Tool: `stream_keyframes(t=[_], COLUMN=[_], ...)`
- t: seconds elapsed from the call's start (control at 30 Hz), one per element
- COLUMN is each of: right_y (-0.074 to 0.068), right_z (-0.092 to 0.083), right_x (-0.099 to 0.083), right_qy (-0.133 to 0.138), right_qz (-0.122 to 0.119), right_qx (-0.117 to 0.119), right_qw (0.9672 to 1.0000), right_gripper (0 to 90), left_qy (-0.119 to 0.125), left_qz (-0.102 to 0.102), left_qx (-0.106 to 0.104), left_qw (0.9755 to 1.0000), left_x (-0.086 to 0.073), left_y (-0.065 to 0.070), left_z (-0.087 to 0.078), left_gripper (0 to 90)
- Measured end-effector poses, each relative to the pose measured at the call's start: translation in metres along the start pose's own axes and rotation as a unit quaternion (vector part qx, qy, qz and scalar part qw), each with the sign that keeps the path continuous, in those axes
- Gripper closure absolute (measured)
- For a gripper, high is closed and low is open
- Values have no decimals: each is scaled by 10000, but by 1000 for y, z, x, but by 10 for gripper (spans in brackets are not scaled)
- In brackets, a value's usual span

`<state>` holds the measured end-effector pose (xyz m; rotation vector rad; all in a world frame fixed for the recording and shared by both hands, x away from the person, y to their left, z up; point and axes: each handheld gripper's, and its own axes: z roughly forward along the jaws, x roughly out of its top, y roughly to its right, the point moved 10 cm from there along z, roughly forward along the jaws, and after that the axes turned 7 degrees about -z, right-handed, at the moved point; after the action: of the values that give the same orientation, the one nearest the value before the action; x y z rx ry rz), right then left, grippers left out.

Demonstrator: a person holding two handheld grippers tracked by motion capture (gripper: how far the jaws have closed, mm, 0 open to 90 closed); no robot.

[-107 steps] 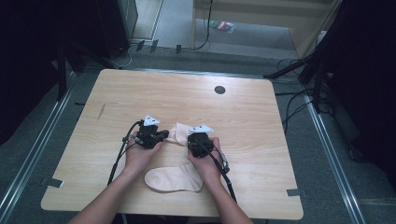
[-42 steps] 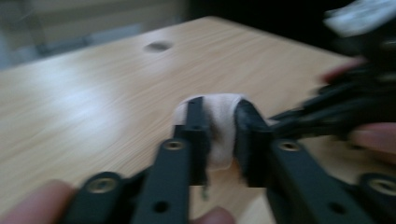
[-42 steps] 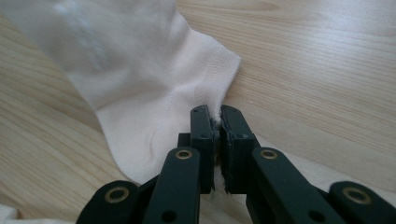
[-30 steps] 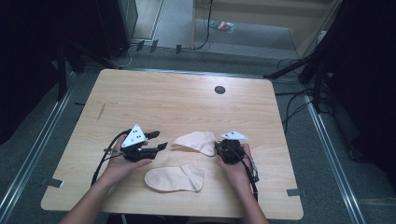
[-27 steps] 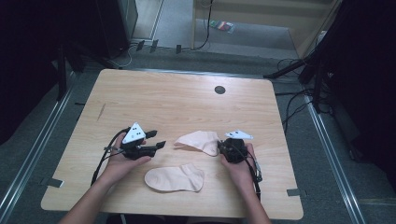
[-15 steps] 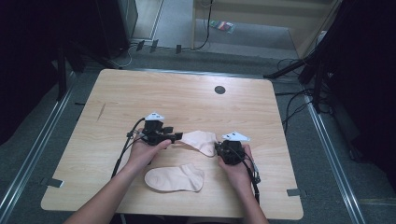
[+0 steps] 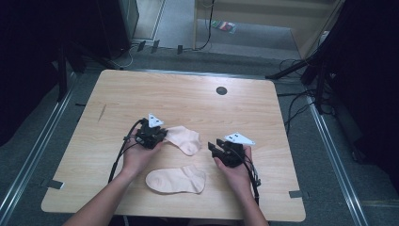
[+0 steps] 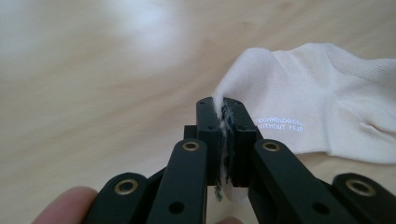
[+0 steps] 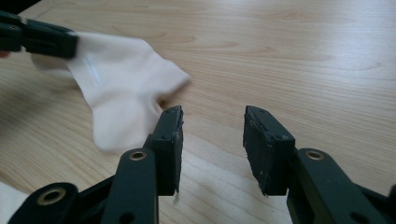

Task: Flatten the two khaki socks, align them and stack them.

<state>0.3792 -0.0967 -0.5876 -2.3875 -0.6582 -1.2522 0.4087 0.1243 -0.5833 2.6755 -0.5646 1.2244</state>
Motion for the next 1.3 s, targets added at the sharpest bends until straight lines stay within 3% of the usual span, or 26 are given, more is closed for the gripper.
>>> stream_keyframes(t=[0.03, 0.07, 0.1, 0.13, 0.17, 0.2, 0.23, 0.27, 0.3, 0.33, 0.4, 0.43, 0.5, 0.53, 0.6, 0.67, 0.73, 0.77, 0.8, 0.83, 0.9, 0.93, 1.0, 1.13, 1.27, 1.3], right_y=[0, 4, 7, 8, 8, 9, 8, 8, 6, 5, 4, 4, 3, 3, 4, 5, 5, 5, 4, 3, 3, 2, 0, 1, -1, -2], right_z=[0, -3, -4, -4, -4, -3, -2, -1, 0, 0, 2, 2, 2, 1, 1, 2, 2, 3, 3, 4, 4, 4, 4, 6, 7, 7], right_x=[0, 0, -1, -2, -2, -3, -4, -5, -6, -7, -10, -10, -11, -11, -11, -10, -10, -10, -10, -10, -10, -10, -11, -13, -14, -15], right_qy=[0, 28, 12, 1, 1, -20, -44, -50, -84, -113, -167, -167, -173, -186, -181, -152, -154, -156, -168, -171, -163, -162, -198, -227, -248, -254], right_qz=[0, 96, 137, 165, 165, 179, 208, 188, 175, 150, 152, 152, 143, 184, 194, 195, 227, 230, 224, 220, 207, 175, 174, 162, 155, 126], right_qx=[0, -16, -32, -42, -42, -59, -48, -63, -69, -65, -64, -64, -50, -53, -58, -52, -52, -51, -44, -39, -37, -30, -36, -36, -26, -26], right_qw=[10000, 9999, 9999, 9999, 9999, 9998, 9998, 9998, 9998, 9998, 9997, 9997, 9997, 9996, 9996, 9997, 9996, 9996, 9996, 9996, 9996, 9997, 9996, 9996, 9996, 9996], right_gripper=[584, 584, 585, 586, 586, 587, 588, 588, 588, 587, 587, 587, 585, 580, 580, 580, 580, 579, 579, 579, 579, 579, 579, 579, 579, 579], left_qy=[0, 169, 589, 770, 770, 1120, 1221, 1221, 1198, 1198, 796, 796, 719, 778, 856, 1036, 1189, 1220, 1125, 1125, 797, 611, 406, 67, -242, -382], left_qz=[0, 184, 624, 896, 896, 1604, 1997, 1997, 2569, 2569, 2687, 2687, 2374, 1991, 1808, 1312, 923, 744, 379, 379, 59, -103, -218, -139, -194, -133], left_qx=[0, 284, 721, 831, 831, 902, 788, 788, 160, 160, -589, -589, -969, -1233, -1425, -2009, -2435, -2467, -2268, -2268, -1989, -1935, -2130, -2255, -2145, -2013], left_qw=[10000, 9993, 9937, 9895, 9895, 9765, 9690, 9690, 9589, 9589, 9581, 9581, 9639, 9691, 9694, 9652, 9581, 9585, 9667, 9667, 9767, 9791, 9760, 9741, 9762, 9787], left_x=[0, 3, 10, 14, 14, 16, 15, 15, 3, 3, -21, -21, -27, -25, -22, -15, -8, -5, -1, -1, -5, -9, -13, -15, -19, -23], left_y=[0, -8, -14, -13, -13, -1, 8, 8, 32, 32, 47, 47, 48, 43, 41, 41, 38, 33, 20, 20, 10, 8, 20, 44, 52, 54], left_z=[0, -6, -18, -24, -24, -31, -32, -32, -28, -28, -16, -16, -15, -20, -25, -38, -51, -53, -48, -48, -35, -29, -24, -16, -6, 0], left_gripper=[876, 876, 876, 875, 874, 873, 870, 863, 838, 776, 675, 634, 582, 504, 486, 445, 445, 445, 464, 483, 504, 531, 555, 554, 525, 498])
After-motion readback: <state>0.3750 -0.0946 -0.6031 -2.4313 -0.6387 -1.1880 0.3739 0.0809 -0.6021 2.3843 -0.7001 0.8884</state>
